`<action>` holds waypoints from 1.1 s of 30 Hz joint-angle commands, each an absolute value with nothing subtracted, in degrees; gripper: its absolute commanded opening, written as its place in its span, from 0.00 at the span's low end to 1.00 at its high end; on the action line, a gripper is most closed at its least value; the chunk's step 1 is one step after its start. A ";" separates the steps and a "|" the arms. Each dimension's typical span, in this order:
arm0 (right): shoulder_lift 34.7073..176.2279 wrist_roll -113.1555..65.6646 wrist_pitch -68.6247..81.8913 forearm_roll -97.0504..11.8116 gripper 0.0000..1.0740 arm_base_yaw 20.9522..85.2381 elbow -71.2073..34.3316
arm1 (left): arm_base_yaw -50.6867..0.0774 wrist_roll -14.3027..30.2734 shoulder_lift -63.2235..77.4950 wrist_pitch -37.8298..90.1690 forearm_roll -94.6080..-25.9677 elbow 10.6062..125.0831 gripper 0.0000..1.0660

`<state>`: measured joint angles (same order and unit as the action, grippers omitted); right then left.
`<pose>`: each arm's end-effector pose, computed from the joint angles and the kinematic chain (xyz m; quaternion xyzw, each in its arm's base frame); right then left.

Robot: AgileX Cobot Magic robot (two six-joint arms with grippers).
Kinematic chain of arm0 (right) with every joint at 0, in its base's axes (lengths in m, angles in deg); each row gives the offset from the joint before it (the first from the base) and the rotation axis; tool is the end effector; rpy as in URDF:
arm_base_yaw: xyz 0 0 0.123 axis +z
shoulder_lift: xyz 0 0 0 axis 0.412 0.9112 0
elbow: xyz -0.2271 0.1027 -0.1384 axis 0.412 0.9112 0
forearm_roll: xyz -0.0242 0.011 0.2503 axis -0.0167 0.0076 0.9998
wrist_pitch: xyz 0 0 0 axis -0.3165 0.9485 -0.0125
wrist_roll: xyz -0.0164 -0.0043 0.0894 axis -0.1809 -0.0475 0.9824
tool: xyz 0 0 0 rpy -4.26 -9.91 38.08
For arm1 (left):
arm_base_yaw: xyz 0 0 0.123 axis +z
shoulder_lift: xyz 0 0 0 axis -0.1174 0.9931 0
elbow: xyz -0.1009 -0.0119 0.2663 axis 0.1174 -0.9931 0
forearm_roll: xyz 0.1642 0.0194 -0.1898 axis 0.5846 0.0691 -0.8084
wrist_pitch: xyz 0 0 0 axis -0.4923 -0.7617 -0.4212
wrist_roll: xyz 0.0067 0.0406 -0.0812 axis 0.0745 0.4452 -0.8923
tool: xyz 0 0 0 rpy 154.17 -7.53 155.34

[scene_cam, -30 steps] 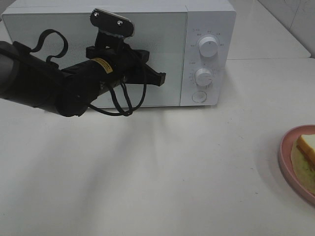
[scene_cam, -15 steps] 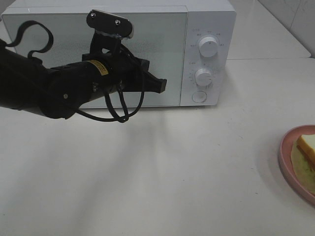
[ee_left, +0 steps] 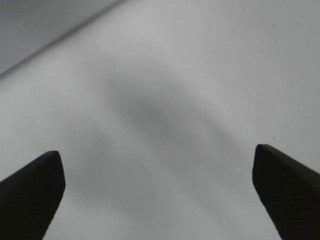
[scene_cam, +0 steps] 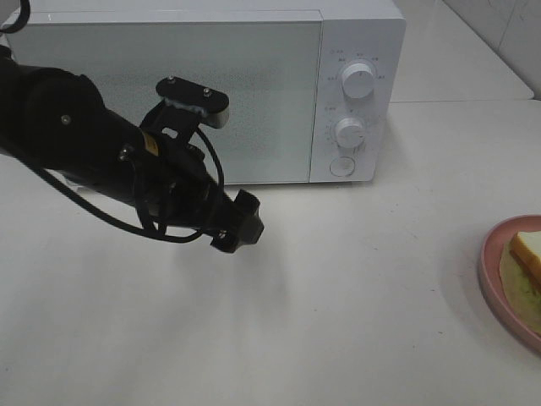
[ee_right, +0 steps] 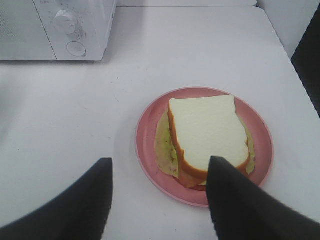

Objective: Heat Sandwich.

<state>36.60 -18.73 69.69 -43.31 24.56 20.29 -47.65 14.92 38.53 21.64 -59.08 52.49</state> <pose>-0.0054 -0.0007 0.2802 0.0018 0.8459 -0.0013 0.5333 0.2566 -0.2298 0.1756 0.3249 0.8968 -0.1375 0.2670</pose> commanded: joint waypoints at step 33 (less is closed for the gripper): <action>35.05 -18.85 69.46 -43.31 0.52 24.33 20.41 | -13.56 8.96 12.01 -27.12 -54.79 51.23 0.94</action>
<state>36.60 -18.73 69.69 -43.31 24.56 20.29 -15.74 10.56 15.96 -25.80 -55.25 52.32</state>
